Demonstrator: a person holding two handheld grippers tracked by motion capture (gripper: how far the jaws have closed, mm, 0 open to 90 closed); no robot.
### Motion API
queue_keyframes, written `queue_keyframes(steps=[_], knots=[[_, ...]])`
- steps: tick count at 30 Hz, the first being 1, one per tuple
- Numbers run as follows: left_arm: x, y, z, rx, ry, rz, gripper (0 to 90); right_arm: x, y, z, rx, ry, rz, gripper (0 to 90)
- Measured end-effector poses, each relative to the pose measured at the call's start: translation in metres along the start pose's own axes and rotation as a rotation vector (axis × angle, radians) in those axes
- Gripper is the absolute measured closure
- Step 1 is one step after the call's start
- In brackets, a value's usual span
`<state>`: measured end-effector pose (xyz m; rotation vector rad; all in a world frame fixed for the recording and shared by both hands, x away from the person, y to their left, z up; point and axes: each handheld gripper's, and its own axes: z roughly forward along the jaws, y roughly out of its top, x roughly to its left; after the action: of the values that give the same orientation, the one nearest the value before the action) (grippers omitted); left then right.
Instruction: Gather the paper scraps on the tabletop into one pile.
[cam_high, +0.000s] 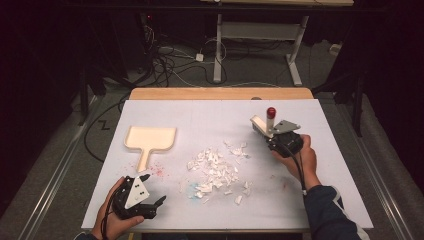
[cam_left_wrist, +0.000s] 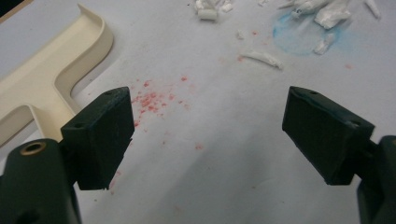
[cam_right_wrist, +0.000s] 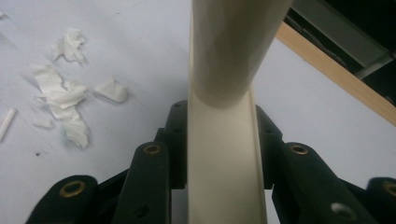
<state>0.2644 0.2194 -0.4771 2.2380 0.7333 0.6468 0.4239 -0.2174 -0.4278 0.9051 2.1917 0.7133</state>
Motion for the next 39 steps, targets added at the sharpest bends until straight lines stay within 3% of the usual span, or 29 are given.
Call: queue_keyframes(steps=[2, 4, 6, 9, 10, 12, 13, 18, 21, 23, 28, 32, 34, 39], knots=[[0.0, 0.0, 0.0, -0.001, 0.001, 0.0, 16.1, 0.004, 0.002, 0.004, -0.001, -0.003, -0.012, 67.9], [-0.001, 0.0, -0.001, -0.002, -0.001, 0.001, 16.1, 0.021, 0.01, 0.012, 0.005, -0.004, -0.045, 67.9], [-0.002, -0.001, -0.001, 0.0, 0.0, -0.001, 16.1, 0.026, 0.012, 0.015, 0.002, -0.003, -0.059, 67.9], [-0.002, -0.001, -0.002, 0.003, -0.002, 0.003, 16.1, 0.05, 0.022, 0.021, -0.015, 0.03, -0.1, 67.8], [-0.002, -0.001, -0.002, 0.002, -0.002, 0.002, 16.1, 0.05, 0.022, 0.021, -0.015, 0.03, -0.1, 67.8], [-0.002, -0.001, -0.001, 0.002, -0.004, 0.0, 16.1, 0.067, 0.029, 0.023, -0.043, 0.078, -0.129, 67.7], [-0.002, -0.001, -0.001, 0.003, -0.005, 0.0, 16.1, 0.067, 0.029, 0.023, -0.043, 0.078, -0.129, 67.7], [-0.002, -0.002, 0.0, 0.008, -0.012, 0.003, 16.1, 0.093, 0.035, 0.019, -0.099, 0.199, -0.185, 67.5], [-0.002, -0.002, -0.001, 0.007, -0.016, 0.004, 16.1, 0.097, 0.035, 0.015, -0.109, 0.241, -0.202, 67.4], [-0.002, -0.002, -0.001, 0.006, -0.016, 0.005, 16.1, 0.1, 0.031, 0.005, -0.134, 0.324, -0.229, 67.4], [-0.002, -0.001, -0.001, 0.007, -0.022, 0.015, 16.1, 0.103, 0.021, -0.013, -0.136, 0.377, -0.295, 67.4], [-0.003, -0.001, -0.002, 0.005, -0.026, 0.016, 16.1, 0.097, 0.016, -0.031, -0.158, 0.41, -0.291, 67.8], [-0.003, -0.001, -0.002, 0.009, -0.025, 0.018, 16.1, 0.094, 0.016, -0.036, -0.164, 0.413, -0.288, 67.9], [-0.003, -0.001, -0.001, 0.009, -0.026, 0.013, 16.1, 0.076, 0.019, -0.053, -0.211, 0.353, -0.239, 67.9]])
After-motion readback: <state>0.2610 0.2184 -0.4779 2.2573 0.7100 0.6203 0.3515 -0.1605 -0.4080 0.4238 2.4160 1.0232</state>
